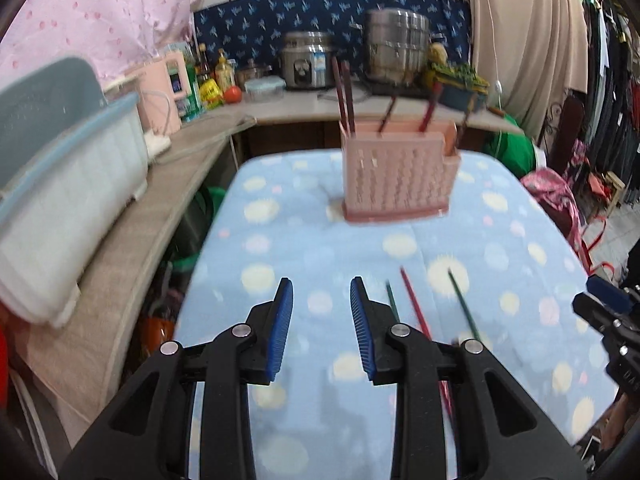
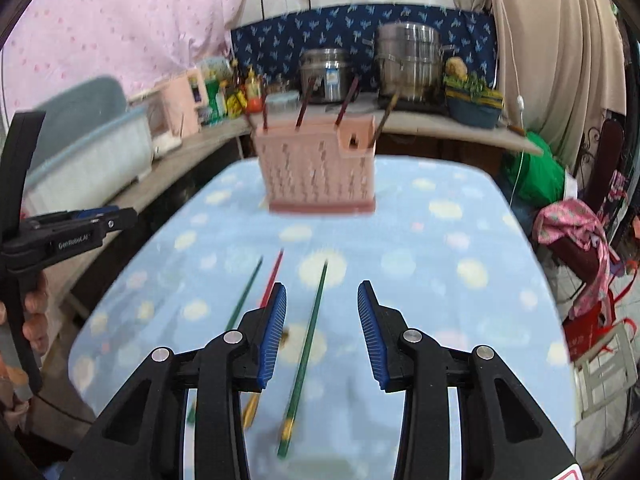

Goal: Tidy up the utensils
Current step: 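Withdraw both open grippers back over the remaining chopsticks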

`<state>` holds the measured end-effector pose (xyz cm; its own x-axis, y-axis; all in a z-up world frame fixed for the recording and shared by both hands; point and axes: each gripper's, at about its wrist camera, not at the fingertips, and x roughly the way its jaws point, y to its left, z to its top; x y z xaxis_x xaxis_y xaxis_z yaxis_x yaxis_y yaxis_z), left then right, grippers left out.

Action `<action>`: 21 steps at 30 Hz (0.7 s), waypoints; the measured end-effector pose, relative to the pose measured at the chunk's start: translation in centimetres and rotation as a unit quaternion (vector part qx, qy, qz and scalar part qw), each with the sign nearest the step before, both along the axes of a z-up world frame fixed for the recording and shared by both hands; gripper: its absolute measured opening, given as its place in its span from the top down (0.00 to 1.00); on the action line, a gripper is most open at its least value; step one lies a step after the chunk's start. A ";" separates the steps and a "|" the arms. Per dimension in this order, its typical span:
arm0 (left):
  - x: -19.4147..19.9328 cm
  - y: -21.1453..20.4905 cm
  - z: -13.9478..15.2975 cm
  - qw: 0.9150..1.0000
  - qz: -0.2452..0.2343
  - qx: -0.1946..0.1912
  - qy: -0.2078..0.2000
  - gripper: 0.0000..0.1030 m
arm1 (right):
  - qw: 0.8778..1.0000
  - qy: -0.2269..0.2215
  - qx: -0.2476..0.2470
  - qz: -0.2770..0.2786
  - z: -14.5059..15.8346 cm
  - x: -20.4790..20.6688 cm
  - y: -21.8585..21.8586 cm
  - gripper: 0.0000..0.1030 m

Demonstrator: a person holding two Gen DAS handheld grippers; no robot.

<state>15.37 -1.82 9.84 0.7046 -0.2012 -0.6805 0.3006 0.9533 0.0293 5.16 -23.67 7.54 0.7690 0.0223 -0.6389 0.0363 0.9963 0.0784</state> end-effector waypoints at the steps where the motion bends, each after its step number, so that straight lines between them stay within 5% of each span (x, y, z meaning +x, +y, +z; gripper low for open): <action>1: -0.7 0.0 -0.9 1.000 -0.002 0.003 0.007 0.72 | 1.000 0.009 -0.003 0.001 -1.1 -0.7 0.6 0.65; 10: -5.4 0.6 -9.0 0.997 0.005 -0.013 0.077 0.72 | 0.998 0.058 0.002 -0.004 -7.4 -3.7 3.4 0.65; 21: -7.8 0.0 -11.1 0.996 -0.014 -0.031 0.081 0.72 | 0.997 0.074 0.017 -0.023 -10.0 -4.0 3.6 0.77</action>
